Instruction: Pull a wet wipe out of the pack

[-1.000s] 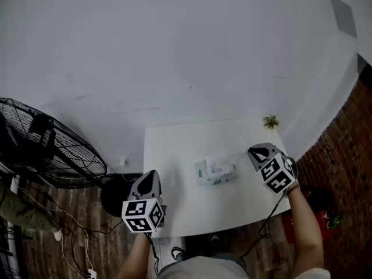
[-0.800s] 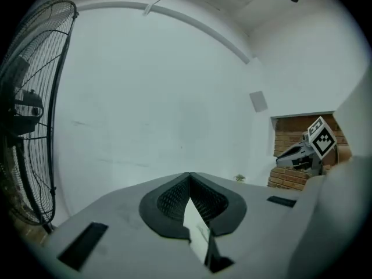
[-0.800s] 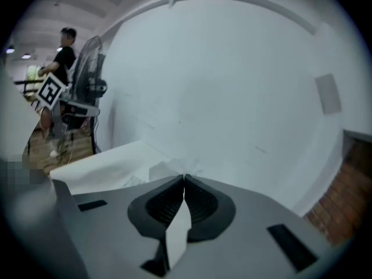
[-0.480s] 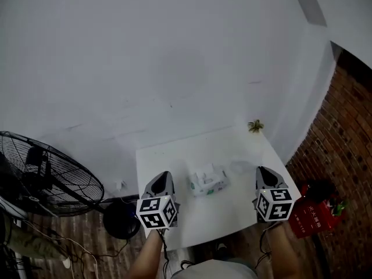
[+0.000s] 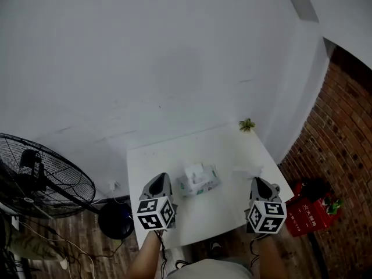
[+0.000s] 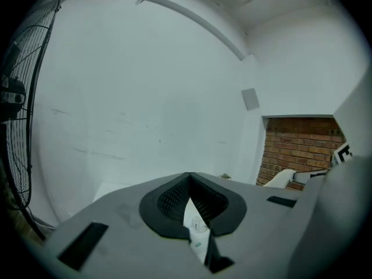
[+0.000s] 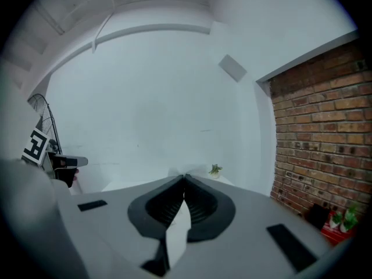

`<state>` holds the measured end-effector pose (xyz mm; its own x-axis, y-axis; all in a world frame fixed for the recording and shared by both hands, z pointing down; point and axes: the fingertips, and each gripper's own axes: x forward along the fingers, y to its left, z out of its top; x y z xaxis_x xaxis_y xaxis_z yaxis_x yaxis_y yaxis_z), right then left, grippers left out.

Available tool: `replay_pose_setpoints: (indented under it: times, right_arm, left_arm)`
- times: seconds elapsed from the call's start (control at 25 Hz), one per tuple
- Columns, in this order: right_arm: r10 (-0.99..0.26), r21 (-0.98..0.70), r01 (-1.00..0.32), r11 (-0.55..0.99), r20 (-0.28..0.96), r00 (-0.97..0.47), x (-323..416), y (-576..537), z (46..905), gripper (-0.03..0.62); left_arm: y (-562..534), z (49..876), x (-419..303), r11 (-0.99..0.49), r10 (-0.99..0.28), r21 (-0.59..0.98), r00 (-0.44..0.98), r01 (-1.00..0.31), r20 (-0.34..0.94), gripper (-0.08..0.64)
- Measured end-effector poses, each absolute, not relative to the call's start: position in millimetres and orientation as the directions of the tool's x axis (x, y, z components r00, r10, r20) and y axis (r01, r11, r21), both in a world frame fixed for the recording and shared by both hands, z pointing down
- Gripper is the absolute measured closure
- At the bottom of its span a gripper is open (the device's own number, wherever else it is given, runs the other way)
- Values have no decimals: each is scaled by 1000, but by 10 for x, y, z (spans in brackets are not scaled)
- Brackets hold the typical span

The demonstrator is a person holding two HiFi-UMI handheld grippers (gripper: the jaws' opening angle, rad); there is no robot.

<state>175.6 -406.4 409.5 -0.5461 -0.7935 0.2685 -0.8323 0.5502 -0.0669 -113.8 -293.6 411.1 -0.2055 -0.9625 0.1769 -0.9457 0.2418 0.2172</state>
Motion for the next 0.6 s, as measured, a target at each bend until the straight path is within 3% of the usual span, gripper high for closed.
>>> replay_pose_setpoints:
  times: [0.6]
  right_arm:
    - [-784, -98, -824, 558, 261, -563, 1913, -4116, 4099, 588]
  left_arm:
    - [-2912, 4213, -953, 272, -952, 225, -227, -936, 206, 560]
